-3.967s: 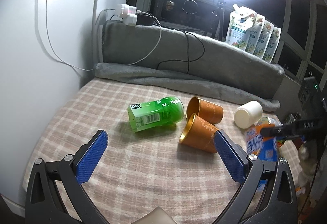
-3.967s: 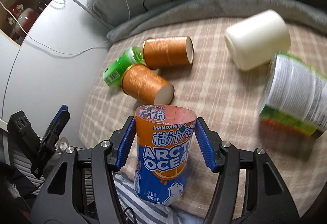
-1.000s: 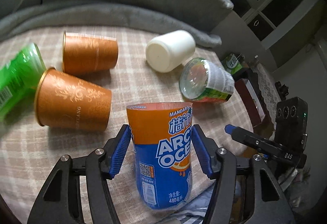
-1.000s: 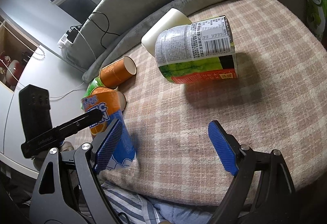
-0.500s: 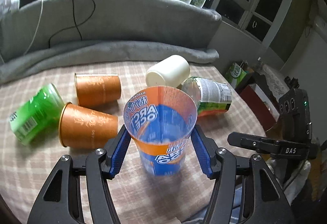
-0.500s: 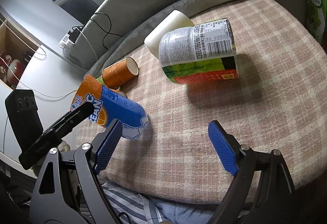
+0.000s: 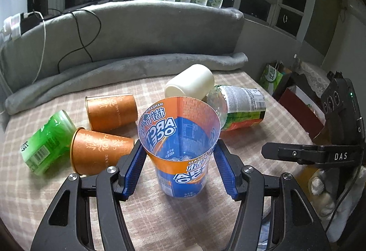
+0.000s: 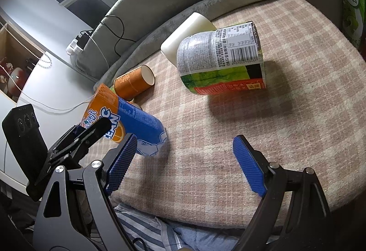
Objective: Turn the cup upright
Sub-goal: 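Rotate the bottle with the left gripper until its open end faces up, then lower the upright bottle onto the table and open the left gripper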
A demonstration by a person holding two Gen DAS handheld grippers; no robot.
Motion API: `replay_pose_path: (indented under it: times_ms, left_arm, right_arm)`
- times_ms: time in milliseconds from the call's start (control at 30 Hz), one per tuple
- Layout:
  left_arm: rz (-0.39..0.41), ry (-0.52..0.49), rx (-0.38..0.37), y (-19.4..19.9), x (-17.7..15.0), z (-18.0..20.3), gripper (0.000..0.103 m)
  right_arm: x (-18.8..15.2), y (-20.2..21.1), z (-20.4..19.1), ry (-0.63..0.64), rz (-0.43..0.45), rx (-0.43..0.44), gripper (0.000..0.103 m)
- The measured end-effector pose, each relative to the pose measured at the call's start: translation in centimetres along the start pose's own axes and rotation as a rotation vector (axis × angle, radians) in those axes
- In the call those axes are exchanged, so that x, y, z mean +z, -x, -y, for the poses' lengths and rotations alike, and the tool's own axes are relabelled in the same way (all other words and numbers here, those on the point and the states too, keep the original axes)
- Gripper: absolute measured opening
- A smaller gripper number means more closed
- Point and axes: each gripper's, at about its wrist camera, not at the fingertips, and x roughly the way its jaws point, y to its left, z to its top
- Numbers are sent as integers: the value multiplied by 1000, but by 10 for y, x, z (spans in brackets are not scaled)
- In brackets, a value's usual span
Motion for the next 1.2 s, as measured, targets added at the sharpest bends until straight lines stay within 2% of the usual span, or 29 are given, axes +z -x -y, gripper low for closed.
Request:
replay_pose_path:
  times_ms: [133,367,1067,1200]
  left_arm:
    - [1,-22,14,0,-2,6,60]
    - [2,-25,-4,1,-4,11,60]
    - [-20,55,-91,5,-10,2,62]
    - [-22,63,-97,6,-12,1,66]
  right_arm:
    - [0,2,0,3,3,0,88]
    - [0,7,-5,21,18,-13,88]
    - [-8,15,-36,162,78,-137,88]
    - [-8,16,-39,181,87,-154,88]
